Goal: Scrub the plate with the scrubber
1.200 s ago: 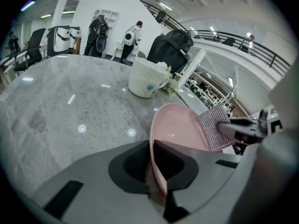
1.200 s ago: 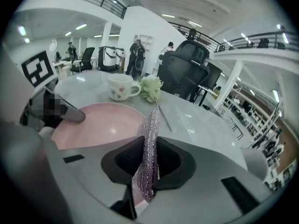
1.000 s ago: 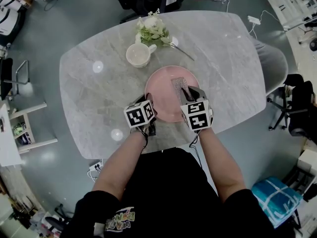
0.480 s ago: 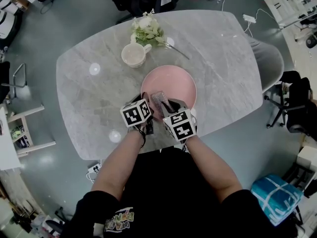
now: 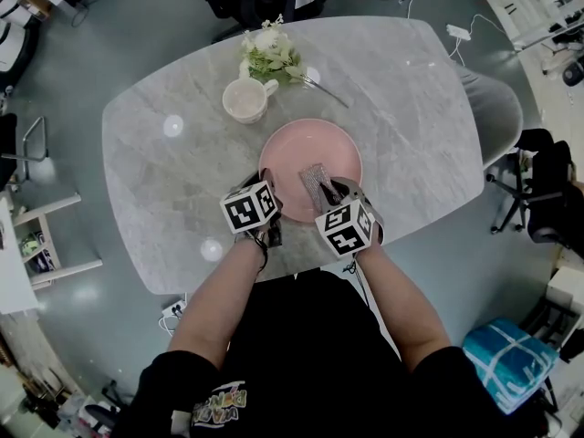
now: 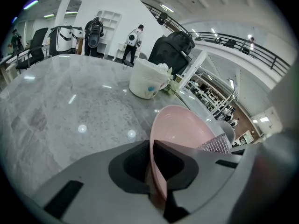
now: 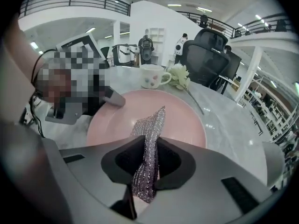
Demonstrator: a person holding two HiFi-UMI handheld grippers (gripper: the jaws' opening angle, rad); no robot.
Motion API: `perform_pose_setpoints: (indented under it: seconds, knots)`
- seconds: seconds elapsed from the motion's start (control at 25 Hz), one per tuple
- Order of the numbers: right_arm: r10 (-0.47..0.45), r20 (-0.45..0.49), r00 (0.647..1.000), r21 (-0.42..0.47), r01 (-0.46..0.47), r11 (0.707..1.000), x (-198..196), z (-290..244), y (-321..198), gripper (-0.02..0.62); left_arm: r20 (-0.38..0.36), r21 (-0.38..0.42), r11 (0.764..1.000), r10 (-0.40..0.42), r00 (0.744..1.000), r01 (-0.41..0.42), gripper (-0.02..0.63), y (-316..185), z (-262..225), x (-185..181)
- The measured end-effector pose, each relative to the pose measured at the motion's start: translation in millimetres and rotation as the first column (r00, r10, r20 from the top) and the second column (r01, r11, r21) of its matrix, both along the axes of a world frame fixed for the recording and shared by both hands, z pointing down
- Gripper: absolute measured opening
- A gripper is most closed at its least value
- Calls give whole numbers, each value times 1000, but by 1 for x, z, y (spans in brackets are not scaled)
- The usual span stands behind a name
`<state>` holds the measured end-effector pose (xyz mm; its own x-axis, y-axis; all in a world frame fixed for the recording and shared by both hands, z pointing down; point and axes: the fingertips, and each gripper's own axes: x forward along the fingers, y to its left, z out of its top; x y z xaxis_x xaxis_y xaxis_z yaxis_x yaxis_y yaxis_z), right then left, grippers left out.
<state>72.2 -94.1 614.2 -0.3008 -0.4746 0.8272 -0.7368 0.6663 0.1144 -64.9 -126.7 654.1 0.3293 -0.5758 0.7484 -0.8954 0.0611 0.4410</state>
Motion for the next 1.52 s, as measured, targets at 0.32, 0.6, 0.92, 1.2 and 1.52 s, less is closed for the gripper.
perform_pose_setpoints:
  seconds: [0.32,0.6,0.92,1.2,1.52]
  knots:
    - [-39,-126,991,47,45,998,30,3,-10,77,8,-8,1000,10,1000,-10,41,1,-1,0]
    - [12,-156,988,69,-1,998,57,3,-28,78,9,-7,1000,17,1000,-17,41,1,-1,0]
    - [28,-221,975,134,2,991,75,-3,-56,80,13,-6,1000,24,1000,-24,41,1,-1,0]
    - [52,-237,970,191,-6,982,80,-15,-73,80,25,-15,999,30,999,-29,41,2,-1,0]
    - [188,77,979,242,-202,949,82,-52,-82,77,110,25,991,126,986,-129,79,-3,-10,2]
